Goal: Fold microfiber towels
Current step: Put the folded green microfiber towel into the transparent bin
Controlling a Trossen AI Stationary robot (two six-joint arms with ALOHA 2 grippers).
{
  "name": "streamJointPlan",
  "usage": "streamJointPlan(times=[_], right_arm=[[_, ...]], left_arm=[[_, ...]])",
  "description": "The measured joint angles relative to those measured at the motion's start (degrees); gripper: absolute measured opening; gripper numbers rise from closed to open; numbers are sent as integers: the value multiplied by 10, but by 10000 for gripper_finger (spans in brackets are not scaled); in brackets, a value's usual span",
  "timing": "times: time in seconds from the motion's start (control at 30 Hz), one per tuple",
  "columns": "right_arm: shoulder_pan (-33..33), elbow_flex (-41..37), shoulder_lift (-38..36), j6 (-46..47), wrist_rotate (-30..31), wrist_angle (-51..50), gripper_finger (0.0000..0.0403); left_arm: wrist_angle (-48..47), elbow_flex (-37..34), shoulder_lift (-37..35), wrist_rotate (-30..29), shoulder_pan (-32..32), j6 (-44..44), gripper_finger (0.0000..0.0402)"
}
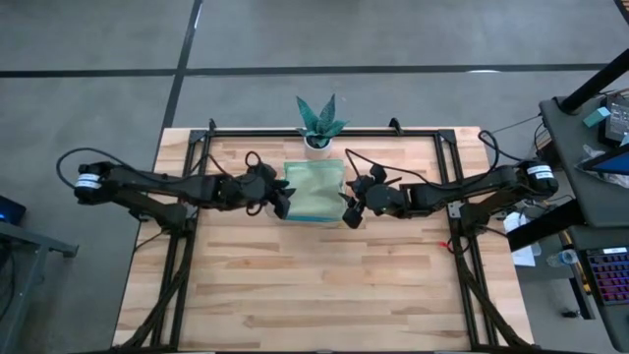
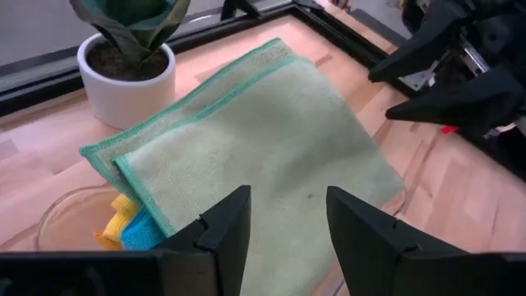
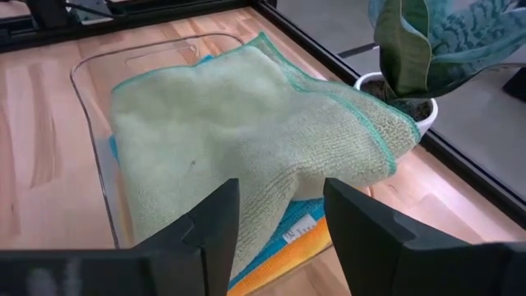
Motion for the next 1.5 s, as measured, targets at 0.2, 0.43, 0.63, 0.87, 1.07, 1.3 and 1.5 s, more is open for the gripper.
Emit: streamJointPlan(times=[0.2,0.43,0.63,0.87,1.07,1.3,1.5], right_arm=[[0,0,-1,-12,-3,4,145],[-1,0,3,-45,-27,44,59],[-8,1,13,-90,-34,111,10],[-49,39,66,-127,-59,106,9],[-79,62,104,-130,-62,52,8],[-79,68,135,-117,-65,-13,8],[-79,68,138,-118,-64,-30,8]], left_arm=[[100,-2,21,25,-3,62,144],[178,-2,79,49,-4,118,143],[168,-3,153,-3,-1,118,143],[168,-3,207,-41,9,115,143],[102,-3,220,-37,9,80,143],[86,-3,220,-24,9,69,143],[84,8,213,3,9,69,143]])
